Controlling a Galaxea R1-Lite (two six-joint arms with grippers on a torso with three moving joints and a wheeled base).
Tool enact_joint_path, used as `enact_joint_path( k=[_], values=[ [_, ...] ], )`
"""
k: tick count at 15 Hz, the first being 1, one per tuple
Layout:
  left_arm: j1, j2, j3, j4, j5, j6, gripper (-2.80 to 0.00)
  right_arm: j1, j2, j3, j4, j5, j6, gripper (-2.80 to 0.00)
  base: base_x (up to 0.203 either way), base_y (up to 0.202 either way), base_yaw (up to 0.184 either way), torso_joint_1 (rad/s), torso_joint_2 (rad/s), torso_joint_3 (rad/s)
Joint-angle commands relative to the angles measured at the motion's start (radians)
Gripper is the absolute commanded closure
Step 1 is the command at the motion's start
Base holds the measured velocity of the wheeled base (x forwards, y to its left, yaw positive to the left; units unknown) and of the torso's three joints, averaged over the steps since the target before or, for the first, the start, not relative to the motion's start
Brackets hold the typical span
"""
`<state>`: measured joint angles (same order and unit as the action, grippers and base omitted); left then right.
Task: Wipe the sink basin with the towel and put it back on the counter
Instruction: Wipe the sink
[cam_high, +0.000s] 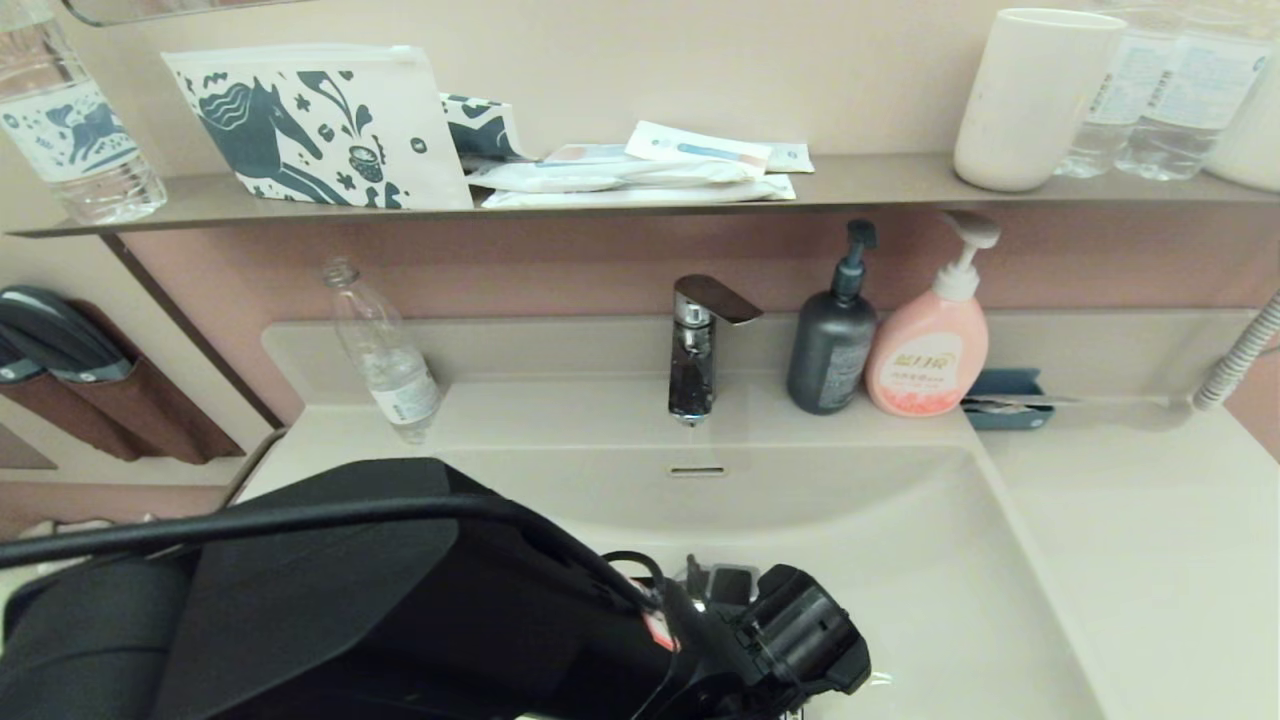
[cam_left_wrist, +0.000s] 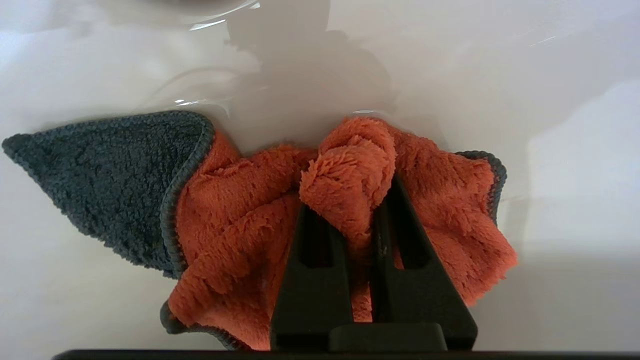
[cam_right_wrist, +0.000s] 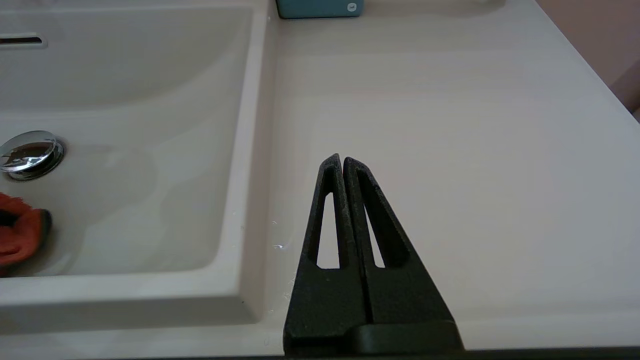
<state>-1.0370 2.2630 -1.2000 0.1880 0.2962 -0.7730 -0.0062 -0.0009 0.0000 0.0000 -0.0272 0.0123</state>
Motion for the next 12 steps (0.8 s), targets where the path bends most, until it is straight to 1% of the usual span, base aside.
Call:
enact_joint_path(
  k=[1,3,5,8,9,12],
  values=[
    [0.031,-0.036,0.077,0.002,0.003,0.026,0.00,0.000,0.001,0.000,0.000,0.000,0.000,0.00,0.000,0.000,0.000,0.000,0.00,0.000],
    [0.076,-0.062,0.119,0.001,0.004,0.070,0.00,0.000,0.001,0.000,0.000,0.000,0.000,0.00,0.000,0.000,0.000,0.000,0.00,0.000],
    [0.109,-0.080,0.135,0.000,0.010,0.098,0.00,0.000,0.001,0.000,0.000,0.000,0.000,0.00,0.000,0.000,0.000,0.000,0.00,0.000],
    [0.171,-0.097,0.141,-0.004,0.048,0.164,0.00,0.000,0.001,0.000,0.000,0.000,0.000,0.00,0.000,0.000,0.000,0.000,0.00,0.000],
    [0.195,-0.102,0.142,-0.004,0.051,0.187,0.00,0.000,0.001,0.000,0.000,0.000,0.000,0.00,0.000,0.000,0.000,0.000,0.00,0.000],
    [0.268,-0.131,0.143,-0.005,0.076,0.271,0.00,0.000,0.001,0.000,0.000,0.000,0.000,0.00,0.000,0.000,0.000,0.000,0.00,0.000]
  ],
)
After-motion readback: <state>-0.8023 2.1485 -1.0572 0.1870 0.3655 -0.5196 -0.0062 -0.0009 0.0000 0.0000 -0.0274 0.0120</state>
